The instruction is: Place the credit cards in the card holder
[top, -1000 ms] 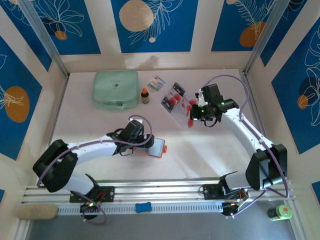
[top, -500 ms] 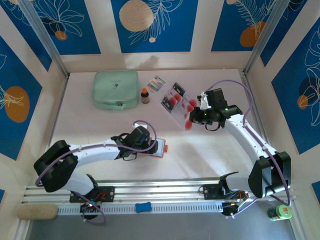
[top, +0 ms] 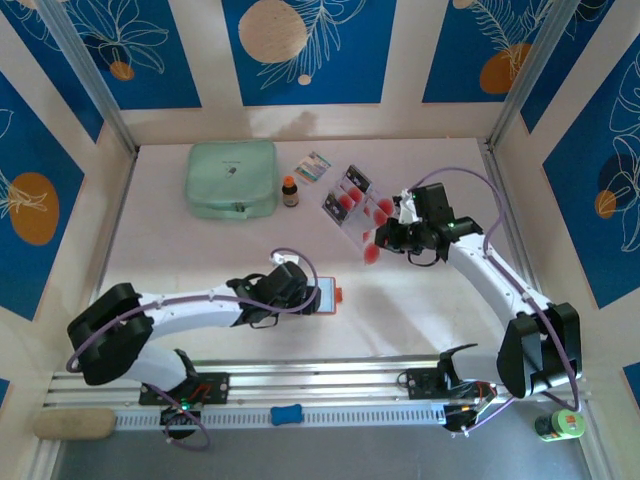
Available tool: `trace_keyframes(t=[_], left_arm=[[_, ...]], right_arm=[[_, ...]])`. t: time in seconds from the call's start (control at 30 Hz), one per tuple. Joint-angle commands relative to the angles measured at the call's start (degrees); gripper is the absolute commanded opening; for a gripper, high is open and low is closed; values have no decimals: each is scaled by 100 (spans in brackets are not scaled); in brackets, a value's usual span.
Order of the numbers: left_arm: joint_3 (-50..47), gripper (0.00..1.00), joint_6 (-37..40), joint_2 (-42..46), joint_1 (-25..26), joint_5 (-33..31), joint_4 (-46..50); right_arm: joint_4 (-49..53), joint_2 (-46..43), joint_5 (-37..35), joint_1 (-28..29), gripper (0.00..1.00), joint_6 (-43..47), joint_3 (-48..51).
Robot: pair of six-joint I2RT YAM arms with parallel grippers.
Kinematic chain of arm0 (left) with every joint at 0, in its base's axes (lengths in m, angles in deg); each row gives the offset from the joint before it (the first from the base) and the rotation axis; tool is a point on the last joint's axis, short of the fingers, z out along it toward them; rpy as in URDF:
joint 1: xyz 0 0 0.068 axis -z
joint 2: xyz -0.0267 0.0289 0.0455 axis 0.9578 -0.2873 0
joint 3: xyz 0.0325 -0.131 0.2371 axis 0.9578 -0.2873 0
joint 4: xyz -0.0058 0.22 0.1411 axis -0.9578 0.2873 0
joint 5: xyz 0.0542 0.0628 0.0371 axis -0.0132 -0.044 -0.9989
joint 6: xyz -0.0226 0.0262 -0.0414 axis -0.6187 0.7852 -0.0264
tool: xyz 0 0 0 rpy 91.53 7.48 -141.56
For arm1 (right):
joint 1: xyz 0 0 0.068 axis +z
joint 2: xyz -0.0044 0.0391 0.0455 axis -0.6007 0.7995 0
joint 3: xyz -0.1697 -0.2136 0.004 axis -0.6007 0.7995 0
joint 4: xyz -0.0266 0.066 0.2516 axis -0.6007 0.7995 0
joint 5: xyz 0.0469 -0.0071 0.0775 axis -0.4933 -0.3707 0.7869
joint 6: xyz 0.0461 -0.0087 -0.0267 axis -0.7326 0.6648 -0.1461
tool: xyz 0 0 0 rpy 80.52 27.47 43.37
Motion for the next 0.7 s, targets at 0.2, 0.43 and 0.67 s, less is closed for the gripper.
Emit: trace_keyframes(t=[0.2, 0.43, 0.67], left_arm=[[318, 100, 363, 451, -209, -520, 755], [675, 100, 1008, 340, -543, -618, 1017], [899, 100, 1469, 0, -723, -467, 1149]], right_arm=[[-1654, -397, 656, 157, 0, -1079, 1060], [-2022, -572, 324, 643, 0, -1273, 1334], [-2793, -539, 88, 1073, 0, -1643, 1836]])
